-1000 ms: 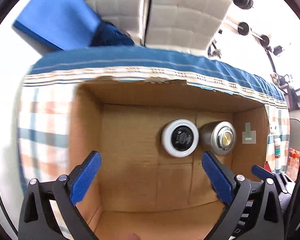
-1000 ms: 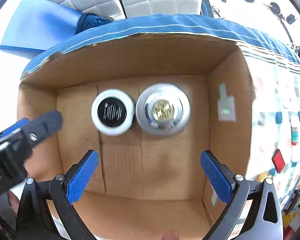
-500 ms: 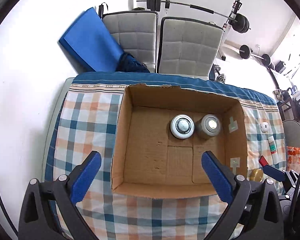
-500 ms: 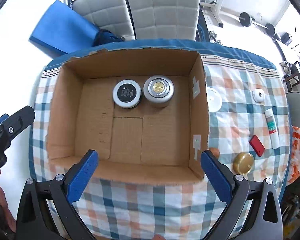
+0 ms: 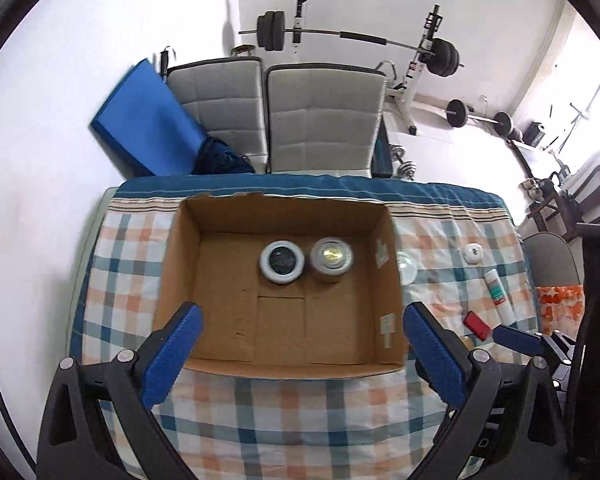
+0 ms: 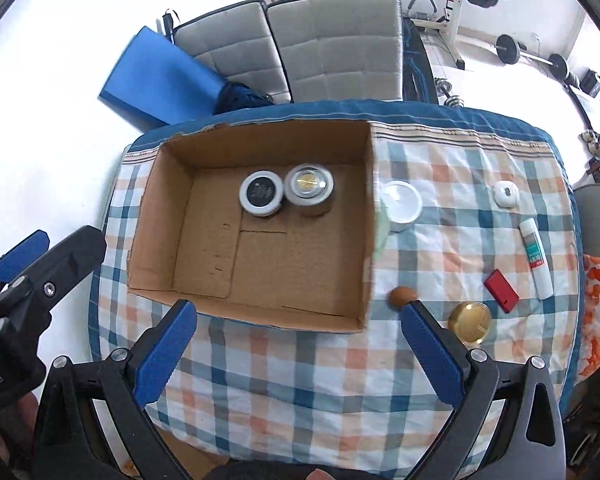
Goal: Organize rigid objects
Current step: 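Withdraw both grippers from the box toward the remaining objects, then grasp the white-green tube with the right gripper while the left gripper grasps the gold tin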
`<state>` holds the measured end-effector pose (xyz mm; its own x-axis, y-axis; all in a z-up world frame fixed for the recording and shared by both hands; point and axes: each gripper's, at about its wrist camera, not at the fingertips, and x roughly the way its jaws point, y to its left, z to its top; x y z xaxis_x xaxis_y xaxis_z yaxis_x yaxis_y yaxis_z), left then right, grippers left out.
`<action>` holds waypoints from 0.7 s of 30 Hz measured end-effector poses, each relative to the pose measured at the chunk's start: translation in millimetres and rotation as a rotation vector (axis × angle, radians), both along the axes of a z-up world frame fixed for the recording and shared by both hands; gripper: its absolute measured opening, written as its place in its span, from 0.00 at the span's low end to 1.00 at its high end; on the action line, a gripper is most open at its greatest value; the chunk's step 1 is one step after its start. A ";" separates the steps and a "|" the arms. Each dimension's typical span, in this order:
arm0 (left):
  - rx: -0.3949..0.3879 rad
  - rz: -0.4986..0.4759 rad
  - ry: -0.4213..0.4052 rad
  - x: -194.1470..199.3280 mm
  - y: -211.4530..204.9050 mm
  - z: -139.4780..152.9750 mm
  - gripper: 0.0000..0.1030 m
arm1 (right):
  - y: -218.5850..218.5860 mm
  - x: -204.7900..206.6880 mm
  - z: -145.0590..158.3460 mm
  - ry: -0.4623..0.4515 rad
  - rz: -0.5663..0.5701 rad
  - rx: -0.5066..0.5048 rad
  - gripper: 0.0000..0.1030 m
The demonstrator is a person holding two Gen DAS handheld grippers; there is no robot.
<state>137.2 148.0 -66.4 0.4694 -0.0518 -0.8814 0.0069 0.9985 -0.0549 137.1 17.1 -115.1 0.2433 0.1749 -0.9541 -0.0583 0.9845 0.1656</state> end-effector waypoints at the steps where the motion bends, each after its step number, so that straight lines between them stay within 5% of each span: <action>1: -0.005 -0.018 -0.001 3.8 -16.3 0.2 1.00 | -15.2 -0.5 0.9 0.007 -0.010 0.004 1.00; 10: -0.041 -0.143 0.075 49.3 -160.1 -42.7 1.00 | -191.1 11.1 0.0 0.028 -0.155 -0.070 1.00; 21: -0.063 -0.063 0.300 49.7 -258.4 -180.3 1.00 | -346.5 37.1 -100.5 0.143 -0.212 -0.142 0.97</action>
<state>186.9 -110.4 -246.7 0.1834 -0.1313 -0.9742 0.0430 0.9912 -0.1255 174.1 -329.4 -215.7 0.1220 -0.0029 -0.9925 0.1653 0.9861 0.0174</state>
